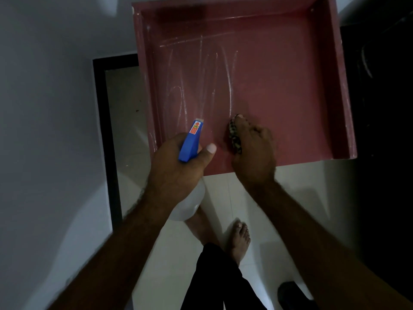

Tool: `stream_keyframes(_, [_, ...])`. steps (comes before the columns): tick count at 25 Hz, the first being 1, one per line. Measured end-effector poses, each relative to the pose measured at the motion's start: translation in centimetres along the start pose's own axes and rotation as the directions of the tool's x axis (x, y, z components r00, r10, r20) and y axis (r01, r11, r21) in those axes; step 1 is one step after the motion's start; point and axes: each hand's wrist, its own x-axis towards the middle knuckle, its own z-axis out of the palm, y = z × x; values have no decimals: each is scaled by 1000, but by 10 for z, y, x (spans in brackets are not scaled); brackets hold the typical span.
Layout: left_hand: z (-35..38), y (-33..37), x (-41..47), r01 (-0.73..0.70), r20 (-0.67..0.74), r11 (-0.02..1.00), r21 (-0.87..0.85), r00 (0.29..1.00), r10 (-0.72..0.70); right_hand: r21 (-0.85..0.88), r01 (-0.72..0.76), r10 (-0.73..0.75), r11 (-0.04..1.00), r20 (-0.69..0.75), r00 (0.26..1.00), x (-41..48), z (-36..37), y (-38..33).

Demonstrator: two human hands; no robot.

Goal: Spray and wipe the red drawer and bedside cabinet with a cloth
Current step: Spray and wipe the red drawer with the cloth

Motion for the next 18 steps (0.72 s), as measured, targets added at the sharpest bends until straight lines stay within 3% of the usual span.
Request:
stream_keyframes(4, [1, 4, 5, -7, -2, 1000, -13, 1000, 7, -33, 216, -216, 976, 22, 976, 2, 3, -5])
stream_keyframes(10, [-3, 8, 11, -5, -22, 999, -54, 1000, 4, -23, -45, 43, 999, -76, 996, 15, -8, 14])
stream_keyframes(15, [-2, 14, 14, 30, -23, 998, -52, 999, -31, -41, 267, -265, 963, 60, 963, 6, 5, -10])
stream_keyframes(16, [-2, 15, 14, 28, -24, 998, -52, 999, -29, -54, 295, -291, 954, 68, 954, 9, 3, -5])
stream_keyframes(18, [-3, 16, 14, 17, -26, 998, -62, 999, -19, -74, 200, -198, 977, 25, 980, 17, -4, 9])
